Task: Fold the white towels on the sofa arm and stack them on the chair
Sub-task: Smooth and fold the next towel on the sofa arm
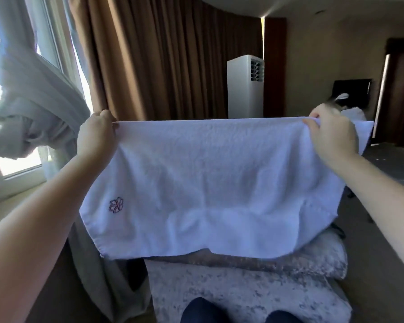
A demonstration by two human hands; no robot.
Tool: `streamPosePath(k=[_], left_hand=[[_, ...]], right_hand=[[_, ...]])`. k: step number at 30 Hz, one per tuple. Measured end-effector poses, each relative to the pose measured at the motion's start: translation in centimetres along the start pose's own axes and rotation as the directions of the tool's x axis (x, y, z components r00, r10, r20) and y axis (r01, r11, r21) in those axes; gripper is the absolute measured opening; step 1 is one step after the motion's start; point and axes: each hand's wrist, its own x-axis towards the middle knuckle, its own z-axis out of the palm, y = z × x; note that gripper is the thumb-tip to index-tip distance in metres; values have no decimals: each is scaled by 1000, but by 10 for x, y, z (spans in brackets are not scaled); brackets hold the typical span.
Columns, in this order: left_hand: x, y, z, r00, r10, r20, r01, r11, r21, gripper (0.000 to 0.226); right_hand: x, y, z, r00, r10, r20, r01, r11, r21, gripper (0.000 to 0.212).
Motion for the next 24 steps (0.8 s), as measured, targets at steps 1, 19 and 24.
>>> streamPosePath(k=[1, 19, 24], left_hand=[[-2, -2, -5, 1000, -5, -22, 4, 1000, -14, 13], [-19, -6, 66, 998, 46, 35, -45, 999, -29, 10], [-27, -7, 143, 967, 59, 249, -60, 998, -2, 15]], right_hand=[[-3, -4, -5, 999, -12, -32, 13, 1000, 23, 20], [-25, 30, 49, 998, -61, 26, 62, 997, -41, 16], [-37, 69, 111, 988, -76, 135, 97, 983, -158, 8]])
